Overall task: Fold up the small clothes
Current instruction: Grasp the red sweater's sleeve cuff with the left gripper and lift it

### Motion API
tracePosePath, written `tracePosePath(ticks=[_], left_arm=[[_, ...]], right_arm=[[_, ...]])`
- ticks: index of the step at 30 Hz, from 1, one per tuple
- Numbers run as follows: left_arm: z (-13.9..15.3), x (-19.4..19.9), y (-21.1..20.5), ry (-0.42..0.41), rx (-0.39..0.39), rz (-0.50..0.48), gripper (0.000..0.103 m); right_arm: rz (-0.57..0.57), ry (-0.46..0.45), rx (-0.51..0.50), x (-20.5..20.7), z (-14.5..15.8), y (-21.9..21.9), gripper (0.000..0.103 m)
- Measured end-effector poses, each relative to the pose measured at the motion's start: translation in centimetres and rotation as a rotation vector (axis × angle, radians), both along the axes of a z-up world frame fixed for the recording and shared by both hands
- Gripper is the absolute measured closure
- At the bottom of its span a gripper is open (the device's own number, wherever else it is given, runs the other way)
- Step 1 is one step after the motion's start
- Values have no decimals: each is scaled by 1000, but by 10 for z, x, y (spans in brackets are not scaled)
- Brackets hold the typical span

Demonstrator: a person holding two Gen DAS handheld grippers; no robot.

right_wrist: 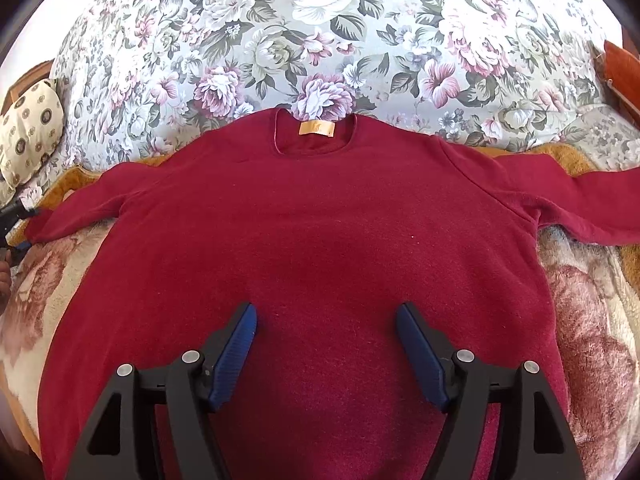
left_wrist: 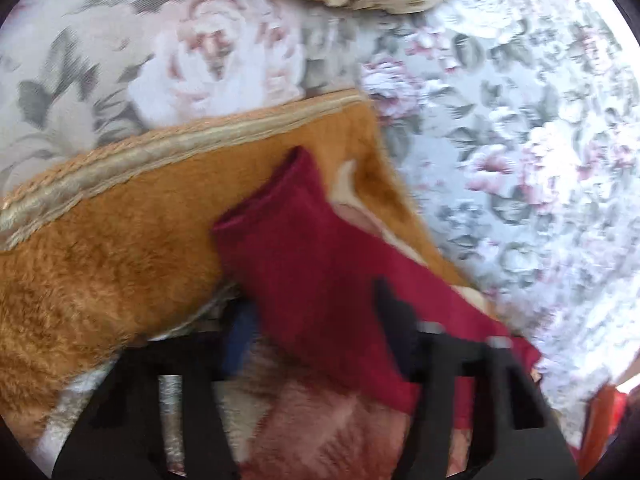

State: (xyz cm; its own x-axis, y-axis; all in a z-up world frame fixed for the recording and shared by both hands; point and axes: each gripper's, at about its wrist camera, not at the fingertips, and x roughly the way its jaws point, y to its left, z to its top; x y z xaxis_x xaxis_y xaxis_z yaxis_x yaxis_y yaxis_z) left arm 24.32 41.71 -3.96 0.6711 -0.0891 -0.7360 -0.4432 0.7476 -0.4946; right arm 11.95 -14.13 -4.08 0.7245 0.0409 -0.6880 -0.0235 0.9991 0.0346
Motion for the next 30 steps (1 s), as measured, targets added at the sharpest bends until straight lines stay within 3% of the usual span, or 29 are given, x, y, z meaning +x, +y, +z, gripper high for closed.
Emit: tracePosePath(ticks=[1, 3, 7, 9, 13, 17, 22, 27, 30], left_arm=[[-1, -2, 0, 14, 17, 23, 88], [-2, -9, 3, 8, 32, 69, 96], [19, -17, -16, -59, 170, 72, 98], [39, -13, -42, -128, 206, -7, 98], [79, 1, -125, -271, 161, -237, 98], [97, 16, -243, -360, 115, -475, 98], [82, 26, -337, -354, 35, -583, 98], [66, 27, -411, -327, 4, -682, 98], [58, 16, -440, -322, 1, -715, 98]], right_arm=[[0, 0, -1, 0, 0, 0, 31], [1, -1, -1, 0, 0, 1, 30], [1, -1, 0, 0, 1, 1, 31], [0, -6, 14, -1, 2, -1, 31], [-7, -15, 41, -2, 4, -5, 33], [-5, -13, 37, -1, 3, -4, 32], [-43, -62, 91, -12, 11, -18, 35], [-246, -176, 174, -42, 30, -59, 35], [-348, -177, 189, -47, 30, -75, 35]])
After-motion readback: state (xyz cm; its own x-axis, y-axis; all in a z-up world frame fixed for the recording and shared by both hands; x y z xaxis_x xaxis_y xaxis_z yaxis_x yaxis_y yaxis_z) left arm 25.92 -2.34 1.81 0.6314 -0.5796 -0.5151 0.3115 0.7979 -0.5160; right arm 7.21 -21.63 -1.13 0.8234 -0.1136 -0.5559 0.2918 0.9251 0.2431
